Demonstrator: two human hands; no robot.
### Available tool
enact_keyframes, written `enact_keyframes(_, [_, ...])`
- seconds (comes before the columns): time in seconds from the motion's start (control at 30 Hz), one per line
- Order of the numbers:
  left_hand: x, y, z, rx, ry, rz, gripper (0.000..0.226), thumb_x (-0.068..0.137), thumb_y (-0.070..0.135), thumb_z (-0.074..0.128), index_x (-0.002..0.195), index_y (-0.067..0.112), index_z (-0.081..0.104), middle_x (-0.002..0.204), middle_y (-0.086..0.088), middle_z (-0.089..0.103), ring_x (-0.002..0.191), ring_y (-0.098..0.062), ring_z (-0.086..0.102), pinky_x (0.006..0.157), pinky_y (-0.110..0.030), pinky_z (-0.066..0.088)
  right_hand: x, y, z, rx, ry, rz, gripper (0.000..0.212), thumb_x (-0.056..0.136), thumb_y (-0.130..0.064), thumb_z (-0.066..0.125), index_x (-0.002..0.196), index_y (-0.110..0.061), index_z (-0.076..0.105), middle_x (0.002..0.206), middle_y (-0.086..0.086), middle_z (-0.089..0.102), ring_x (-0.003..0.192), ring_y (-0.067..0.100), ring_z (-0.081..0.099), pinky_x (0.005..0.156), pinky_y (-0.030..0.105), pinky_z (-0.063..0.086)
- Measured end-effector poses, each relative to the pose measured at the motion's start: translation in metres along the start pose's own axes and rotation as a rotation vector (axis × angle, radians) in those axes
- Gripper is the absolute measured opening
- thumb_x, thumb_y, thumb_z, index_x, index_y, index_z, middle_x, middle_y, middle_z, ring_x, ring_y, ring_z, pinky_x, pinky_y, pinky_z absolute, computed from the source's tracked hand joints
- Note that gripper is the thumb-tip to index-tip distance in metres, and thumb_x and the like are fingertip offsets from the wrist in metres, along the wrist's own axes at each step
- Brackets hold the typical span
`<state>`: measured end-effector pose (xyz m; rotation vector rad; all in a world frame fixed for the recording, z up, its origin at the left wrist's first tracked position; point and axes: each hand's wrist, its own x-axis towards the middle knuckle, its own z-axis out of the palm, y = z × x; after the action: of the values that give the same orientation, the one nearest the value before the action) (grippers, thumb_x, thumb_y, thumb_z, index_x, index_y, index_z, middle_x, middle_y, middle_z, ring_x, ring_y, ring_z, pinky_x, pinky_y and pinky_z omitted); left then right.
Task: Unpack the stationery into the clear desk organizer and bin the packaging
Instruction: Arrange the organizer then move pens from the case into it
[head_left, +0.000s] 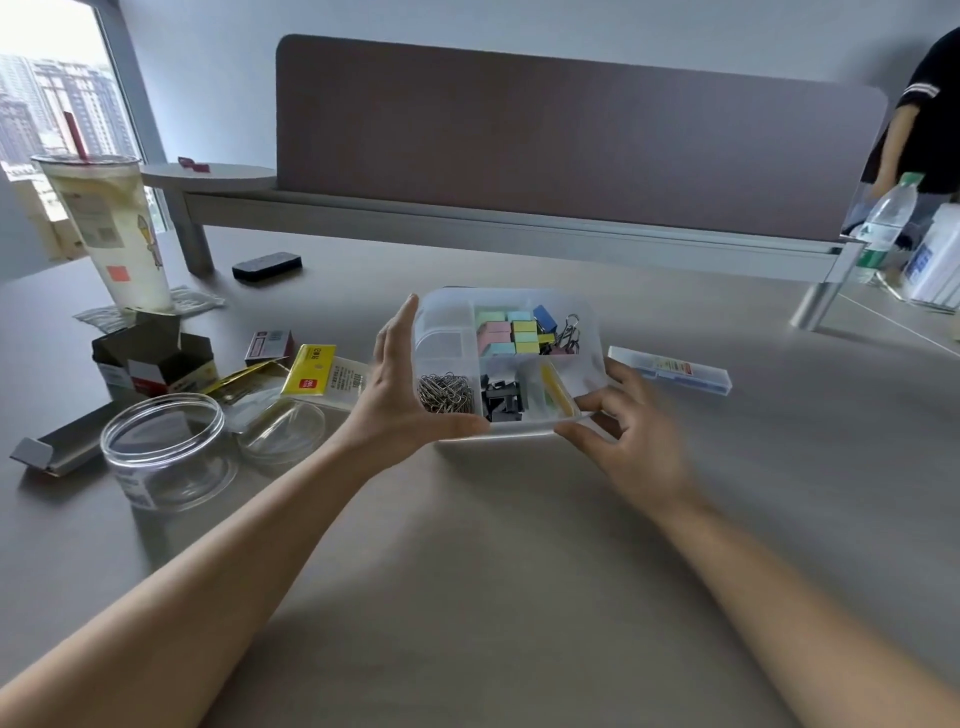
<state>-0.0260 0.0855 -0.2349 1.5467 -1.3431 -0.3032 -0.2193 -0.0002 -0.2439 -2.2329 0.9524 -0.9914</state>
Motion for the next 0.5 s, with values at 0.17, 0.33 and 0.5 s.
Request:
enact_keyframes(0.17, [-0.002, -0.002, -0.006, -0.248, -0.095, -0.084, 0.103, 0.033, 0.045, 0.073, 0.115, 0.063, 0.013, 0.141, 0.011, 0.011, 0.130, -0.004, 0.012, 0.115, -0.035, 0.015, -0.004, 0.001, 0.000, 0.055, 0.007, -0.046, 0.010, 0.076, -0.018, 0.068, 0.083, -0.022, 0.062, 0.128, -0.009, 0.038, 0.122, 0.007, 0.038, 0.101, 0.024, 0.034])
enact_keyframes(0.33, [-0.002, -0.008, -0.005, -0.315, -0.141, -0.142, 0.132, 0.033, 0.028, 0.081, 0.140, 0.040, 0.004, 0.148, 0.009, 0.011, 0.133, -0.009, 0.018, 0.112, -0.032, 0.021, -0.008, 0.000, 0.001, 0.037, 0.025, -0.045, 0.017, 0.075, -0.013, 0.070, 0.091, -0.009, 0.069, 0.128, -0.009, 0.036, 0.118, 0.006, 0.040, 0.103, 0.027, 0.037])
enact_keyframes(0.5, [-0.007, -0.010, 0.000, -0.270, -0.154, -0.099, 0.118, 0.038, 0.021, 0.077, 0.129, 0.046, 0.006, 0.118, 0.033, 0.021, 0.112, 0.011, 0.021, 0.091, 0.001, 0.025, -0.005, -0.011, -0.009, -0.407, -0.175, 0.050, 0.045, 0.081, -0.031, 0.061, 0.124, -0.021, 0.049, 0.145, -0.002, 0.026, 0.125, 0.018, 0.041, 0.101, 0.031, 0.037])
